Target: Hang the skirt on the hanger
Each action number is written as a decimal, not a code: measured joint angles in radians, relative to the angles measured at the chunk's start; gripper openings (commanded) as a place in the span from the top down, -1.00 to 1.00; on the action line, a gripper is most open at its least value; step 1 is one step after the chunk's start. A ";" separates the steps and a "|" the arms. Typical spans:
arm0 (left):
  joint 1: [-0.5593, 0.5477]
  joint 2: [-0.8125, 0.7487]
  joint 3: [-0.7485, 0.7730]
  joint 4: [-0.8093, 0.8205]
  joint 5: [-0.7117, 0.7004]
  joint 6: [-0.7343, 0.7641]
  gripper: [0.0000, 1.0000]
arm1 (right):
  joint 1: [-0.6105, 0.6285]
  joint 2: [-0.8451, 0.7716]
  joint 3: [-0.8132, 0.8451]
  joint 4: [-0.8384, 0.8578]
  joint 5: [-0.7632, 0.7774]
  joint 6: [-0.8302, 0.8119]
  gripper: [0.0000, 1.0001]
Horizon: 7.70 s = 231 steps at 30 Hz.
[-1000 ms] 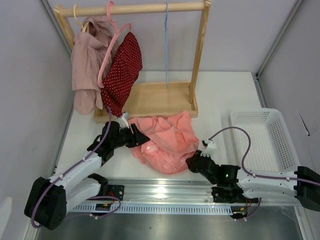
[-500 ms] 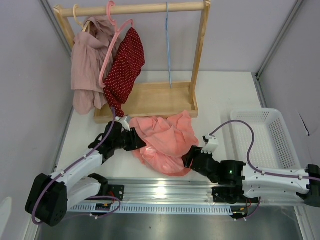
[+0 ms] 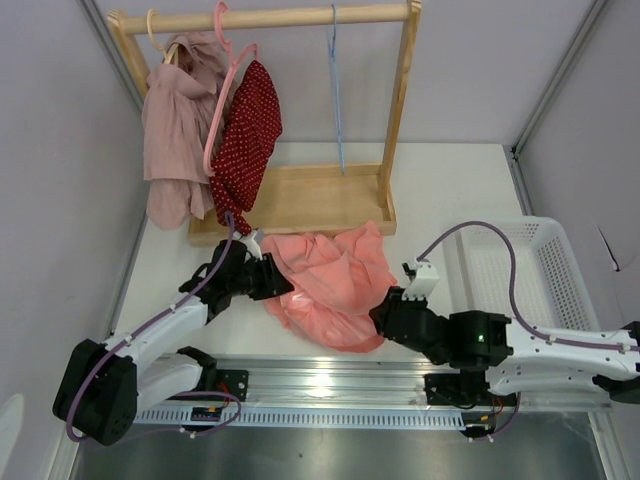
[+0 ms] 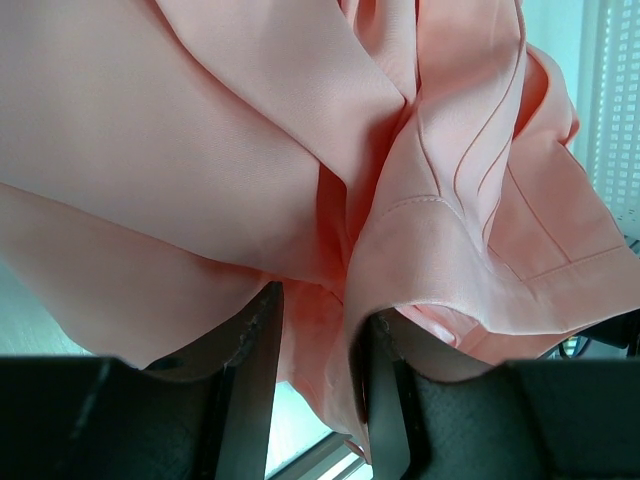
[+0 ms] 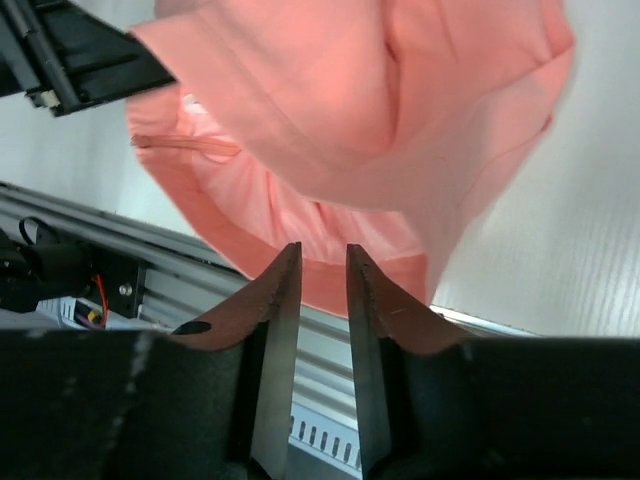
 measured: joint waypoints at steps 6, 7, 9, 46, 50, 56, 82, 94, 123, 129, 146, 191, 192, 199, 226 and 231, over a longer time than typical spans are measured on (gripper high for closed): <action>0.000 0.000 0.003 -0.001 0.000 0.000 0.20 | 0.001 0.155 0.027 0.076 -0.116 -0.113 0.50; 0.000 0.000 0.004 -0.001 0.000 0.000 0.20 | -0.007 0.184 0.025 0.094 -0.148 -0.136 0.49; -0.001 0.000 0.005 -0.001 0.000 0.000 0.20 | -0.037 0.218 0.016 0.135 -0.206 -0.175 0.47; -0.072 0.010 0.058 -0.008 0.024 0.040 -0.16 | -0.521 0.318 -0.081 0.417 -0.515 -0.465 0.44; -0.073 0.002 0.100 -0.019 0.042 0.064 -0.19 | -0.522 0.367 -0.103 0.441 -0.509 -0.465 0.45; -0.079 -0.015 0.142 -0.042 0.061 0.105 -0.23 | -0.533 0.411 -0.108 0.470 -0.486 -0.466 0.45; -0.299 0.298 1.160 -0.056 -0.548 0.188 -0.38 | -0.553 0.423 -0.095 0.481 -0.455 -0.473 0.43; -0.328 0.725 1.630 -0.197 -0.902 0.324 -0.50 | -0.556 0.444 -0.095 0.502 -0.474 -0.474 0.44; -0.333 0.935 1.908 -0.324 -1.013 0.455 0.22 | -0.580 0.423 -0.096 0.525 -0.507 -0.474 0.44; -0.312 0.935 1.909 -0.341 -0.991 0.453 0.37 | -0.582 0.406 -0.096 0.525 -0.508 -0.474 0.43; -0.298 0.934 1.926 -0.337 -0.967 0.479 1.00 | -0.586 0.399 -0.096 0.528 -0.510 -0.474 0.43; -0.230 0.455 1.340 -0.179 -0.561 0.549 1.00 | -0.591 0.397 -0.096 0.538 -0.519 -0.475 0.43; -0.230 0.438 1.321 -0.174 -0.551 0.550 1.00 | -0.591 0.397 -0.096 0.538 -0.519 -0.475 0.43; -0.227 0.380 1.236 -0.129 -0.522 0.568 1.00 | -0.592 0.397 -0.096 0.538 -0.519 -0.475 0.44; -0.217 -0.286 0.616 -0.466 -0.207 0.476 1.00 | -0.616 0.408 -0.050 0.454 -0.515 -0.481 0.42; -0.218 -0.371 0.568 -0.552 -0.090 0.453 1.00 | -0.634 0.405 -0.021 0.416 -0.514 -0.473 0.22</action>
